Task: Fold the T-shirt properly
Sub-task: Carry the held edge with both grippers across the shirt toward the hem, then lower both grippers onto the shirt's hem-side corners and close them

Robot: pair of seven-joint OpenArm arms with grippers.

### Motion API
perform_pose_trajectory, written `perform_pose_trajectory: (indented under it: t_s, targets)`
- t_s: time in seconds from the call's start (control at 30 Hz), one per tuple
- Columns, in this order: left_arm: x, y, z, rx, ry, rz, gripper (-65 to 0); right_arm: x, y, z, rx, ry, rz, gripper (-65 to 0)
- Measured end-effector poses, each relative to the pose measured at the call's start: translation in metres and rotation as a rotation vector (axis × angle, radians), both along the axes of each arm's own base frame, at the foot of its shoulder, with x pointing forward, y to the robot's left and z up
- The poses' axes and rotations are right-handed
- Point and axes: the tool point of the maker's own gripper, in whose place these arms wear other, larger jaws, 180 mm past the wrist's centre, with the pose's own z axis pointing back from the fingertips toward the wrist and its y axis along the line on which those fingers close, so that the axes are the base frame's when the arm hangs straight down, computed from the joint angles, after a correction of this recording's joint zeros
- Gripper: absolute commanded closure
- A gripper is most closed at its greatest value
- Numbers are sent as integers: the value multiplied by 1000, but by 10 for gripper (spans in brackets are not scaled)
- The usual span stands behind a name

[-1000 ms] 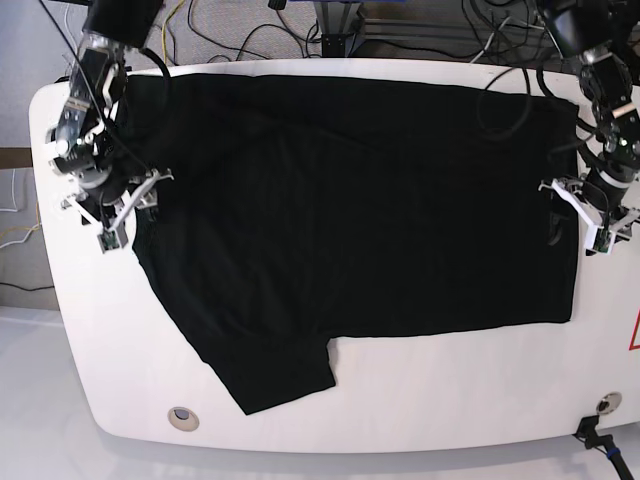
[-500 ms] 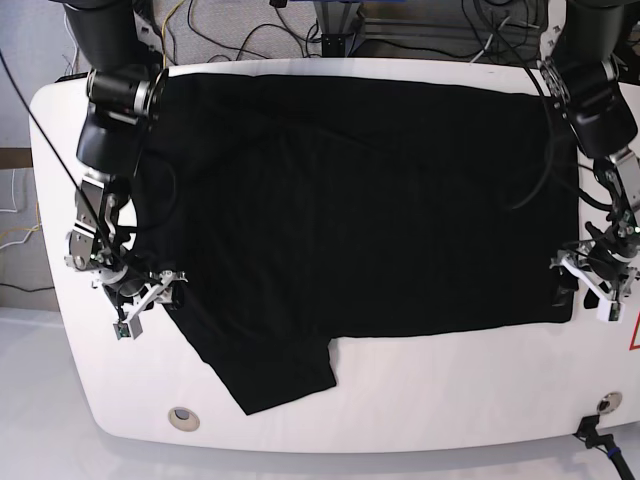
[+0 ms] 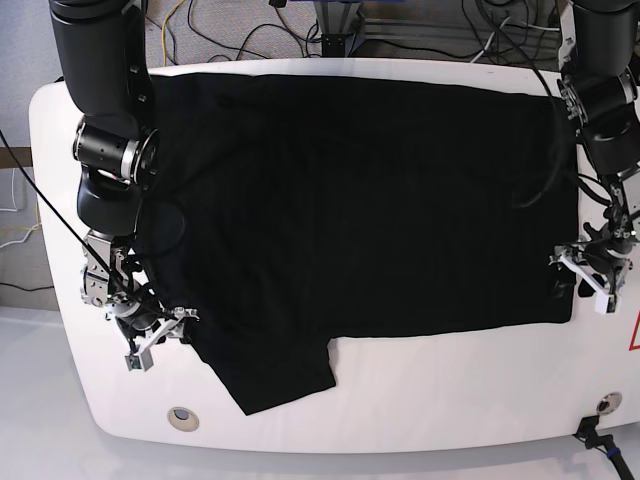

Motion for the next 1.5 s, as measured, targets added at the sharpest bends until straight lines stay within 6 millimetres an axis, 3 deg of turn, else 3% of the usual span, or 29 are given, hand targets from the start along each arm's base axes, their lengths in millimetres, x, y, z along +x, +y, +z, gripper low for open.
perform_pose_trajectory:
  t_s: [0.37, 0.5, 0.7, 0.97, 1.1, 1.27, 1.5]
  targets:
    - [1, -1, 2, -4, -7, -2, -403, -24, -30, -32, -93, 74, -60, -357]
    - [1, -1, 1, -5, -7, -2, -403, -38, -26, -50, -86, 113, -53, -357]
    - [1, -2, 2, -8, -9, -2, -403, -41, -13, -56, -54, 90, -59, -357]
    - [-12, -1, -13, -6, 27, -1, -403, -33, 14, -54, -15, 73, -28, -356]
    - [-13, -2, -14, -7, 28, -1, -403, -30, 19, -52, -19, 82, -17, -356]
    - [-25, 15, -14, 37, 42, 9, -403, -21, 19, -42, -20, 75, -14, -356]
    - [-27, 11, -6, 73, 11, -19, -403, -4, 18, -21, -27, 24, -13, -334]
